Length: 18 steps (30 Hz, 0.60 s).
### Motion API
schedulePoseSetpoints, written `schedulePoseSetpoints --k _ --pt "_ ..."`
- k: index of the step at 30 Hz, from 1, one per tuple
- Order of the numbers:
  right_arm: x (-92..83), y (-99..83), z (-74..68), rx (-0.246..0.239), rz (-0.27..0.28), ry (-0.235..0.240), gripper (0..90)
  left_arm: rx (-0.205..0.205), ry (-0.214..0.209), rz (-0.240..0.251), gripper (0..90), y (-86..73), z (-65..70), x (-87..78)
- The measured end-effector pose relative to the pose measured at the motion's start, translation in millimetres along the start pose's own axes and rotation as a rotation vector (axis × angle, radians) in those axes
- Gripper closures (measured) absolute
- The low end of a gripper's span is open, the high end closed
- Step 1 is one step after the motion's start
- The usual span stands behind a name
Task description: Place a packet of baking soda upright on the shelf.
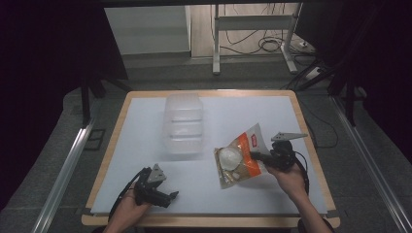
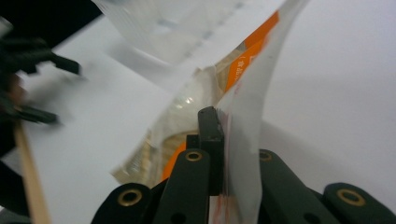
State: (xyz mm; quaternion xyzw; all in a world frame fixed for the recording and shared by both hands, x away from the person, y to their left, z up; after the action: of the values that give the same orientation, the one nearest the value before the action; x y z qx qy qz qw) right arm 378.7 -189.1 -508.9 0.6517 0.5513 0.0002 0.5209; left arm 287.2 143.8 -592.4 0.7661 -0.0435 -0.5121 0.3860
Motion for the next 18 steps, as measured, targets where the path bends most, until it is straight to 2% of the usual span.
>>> schedulePoseSetpoints --k 1,2,3,10,15,18 --pt "1.5 3.9 -4.7 0.009 0.002 0.028 89.2 -0.001 0.000 0.001 5.5 -0.1 -0.2 -0.2" --pt "1.5 3.9 -4.7 0.009 0.002 0.028 89.2 -0.001 0.002 0.001 5.5 -0.1 -0.4 -0.3" --pt "2.5 7.4 -8.7 0.014 -0.004 0.048 89.2 -0.002 0.002 0.002 5.5 -0.1 -0.5 -0.4" --pt "5.0 15.9 -21.0 0.002 -0.012 0.080 89.2 -0.006 0.005 0.003 5.4 -0.2 -1.1 -0.5" --pt "4.5 25.2 -33.6 -0.041 -0.025 0.086 89.2 -0.008 0.010 0.008 5.1 0.0 -2.1 -1.2" --pt "2.6 32.9 -42.6 -0.098 -0.033 0.072 89.2 -0.017 0.019 0.018 4.5 0.5 -4.2 -2.7"
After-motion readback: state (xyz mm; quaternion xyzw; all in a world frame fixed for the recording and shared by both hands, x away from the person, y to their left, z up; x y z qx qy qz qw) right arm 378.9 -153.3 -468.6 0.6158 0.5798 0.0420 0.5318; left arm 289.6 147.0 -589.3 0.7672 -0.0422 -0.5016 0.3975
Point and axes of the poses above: each handheld gripper's, and its own axes: x roughly forward along the jaws, y roughly out of its top, z roughly to its right, the point moved 7 cm from there along x, roughly forward along the jaws, and after that the axes turned 13 degrees about x, right-handed, at the moved point
